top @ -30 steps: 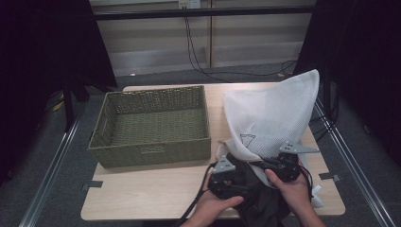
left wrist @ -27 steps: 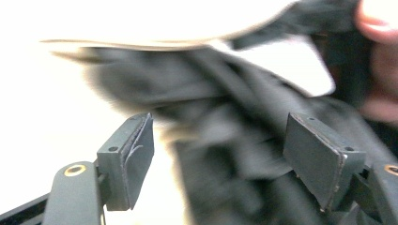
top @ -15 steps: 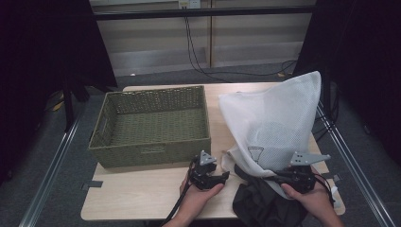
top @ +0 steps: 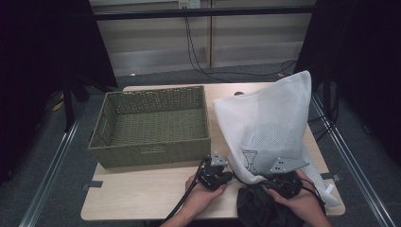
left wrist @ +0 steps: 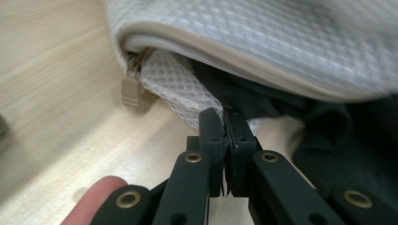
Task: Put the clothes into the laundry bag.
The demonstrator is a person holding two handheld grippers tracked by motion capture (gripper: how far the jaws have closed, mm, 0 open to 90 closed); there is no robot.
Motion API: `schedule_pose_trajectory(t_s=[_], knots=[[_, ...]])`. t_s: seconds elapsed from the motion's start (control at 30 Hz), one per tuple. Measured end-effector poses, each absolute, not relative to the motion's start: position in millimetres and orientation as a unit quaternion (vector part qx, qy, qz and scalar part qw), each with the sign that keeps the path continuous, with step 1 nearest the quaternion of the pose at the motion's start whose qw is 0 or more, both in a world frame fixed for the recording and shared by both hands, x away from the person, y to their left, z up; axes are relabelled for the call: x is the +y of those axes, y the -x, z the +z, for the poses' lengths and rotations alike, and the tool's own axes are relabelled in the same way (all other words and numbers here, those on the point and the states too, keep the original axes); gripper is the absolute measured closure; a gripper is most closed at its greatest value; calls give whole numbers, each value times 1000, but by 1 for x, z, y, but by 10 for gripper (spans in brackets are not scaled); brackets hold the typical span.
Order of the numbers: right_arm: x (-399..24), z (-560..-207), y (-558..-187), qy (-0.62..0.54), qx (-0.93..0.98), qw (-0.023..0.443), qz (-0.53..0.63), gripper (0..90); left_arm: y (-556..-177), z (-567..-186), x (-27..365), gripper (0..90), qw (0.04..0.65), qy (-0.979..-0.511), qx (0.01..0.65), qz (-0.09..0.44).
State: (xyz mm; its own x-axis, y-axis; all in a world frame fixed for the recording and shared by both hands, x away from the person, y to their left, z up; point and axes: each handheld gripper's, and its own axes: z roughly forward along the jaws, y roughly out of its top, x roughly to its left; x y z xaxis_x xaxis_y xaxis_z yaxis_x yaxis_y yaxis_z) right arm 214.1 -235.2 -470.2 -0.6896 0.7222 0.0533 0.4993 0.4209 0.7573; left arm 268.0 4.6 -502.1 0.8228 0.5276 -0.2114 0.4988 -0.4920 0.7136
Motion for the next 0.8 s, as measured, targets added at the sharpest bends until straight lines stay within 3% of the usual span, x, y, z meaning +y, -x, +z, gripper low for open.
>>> schedule_pose_trajectory(t_s=[0.4, 0.5, 0.6, 0.7, 0.8], knots=[[-234, -464, -254, -500, 724, 325, 346, 898, -243, -500, 21, 885, 402, -898, 173, -42], [-243, -470, -266, -525, 703, 319, 359, 895, -242, -501, 25, 883, 405, -896, 176, -39], [-249, -464, -261, -491, 717, 271, 413, 886, -244, -501, 27, 864, 417, -888, 194, -25], [-248, -449, -245, -457, 729, 244, 448, 855, -247, -501, 31, 797, 441, -865, 237, -24], [-246, -432, -222, -408, 742, 223, 482, 832, -249, -502, 28, 655, 437, -859, 265, -20]])
